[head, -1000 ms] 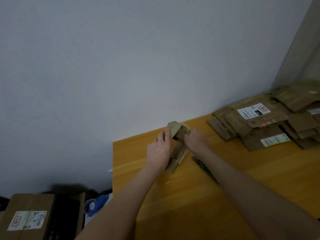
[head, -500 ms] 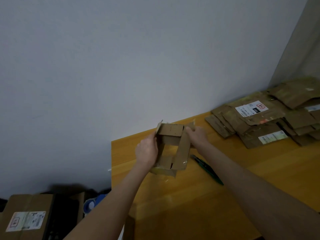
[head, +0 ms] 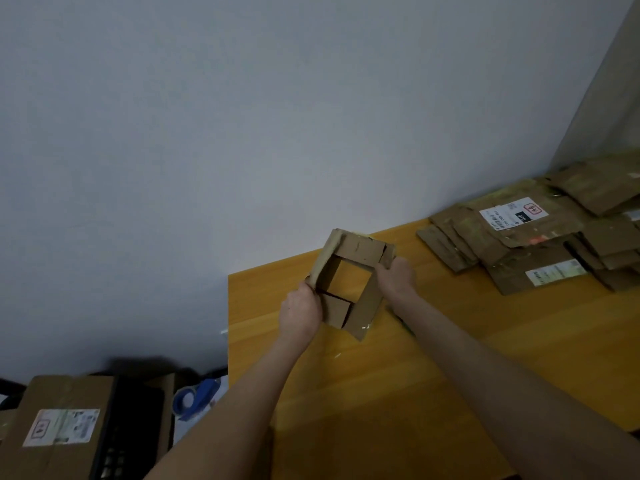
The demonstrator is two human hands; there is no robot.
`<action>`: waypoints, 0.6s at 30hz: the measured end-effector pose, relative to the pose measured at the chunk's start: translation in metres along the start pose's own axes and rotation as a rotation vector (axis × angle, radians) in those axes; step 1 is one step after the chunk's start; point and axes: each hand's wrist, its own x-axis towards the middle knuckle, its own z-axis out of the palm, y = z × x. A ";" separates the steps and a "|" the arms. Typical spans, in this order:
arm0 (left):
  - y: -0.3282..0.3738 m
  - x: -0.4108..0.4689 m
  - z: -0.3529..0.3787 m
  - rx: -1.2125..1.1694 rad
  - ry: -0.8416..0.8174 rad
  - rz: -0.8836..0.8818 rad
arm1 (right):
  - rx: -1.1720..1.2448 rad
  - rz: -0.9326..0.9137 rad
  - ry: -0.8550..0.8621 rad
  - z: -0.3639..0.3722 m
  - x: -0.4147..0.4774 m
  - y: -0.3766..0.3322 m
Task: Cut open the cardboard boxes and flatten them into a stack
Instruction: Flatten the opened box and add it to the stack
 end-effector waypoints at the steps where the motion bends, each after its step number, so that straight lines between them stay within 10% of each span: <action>1: -0.003 0.001 -0.002 0.011 -0.007 0.023 | 0.002 -0.001 0.012 -0.003 0.002 0.000; 18: 0.001 0.020 -0.031 -0.094 -0.178 0.069 | 0.069 0.107 -0.066 -0.014 0.006 0.016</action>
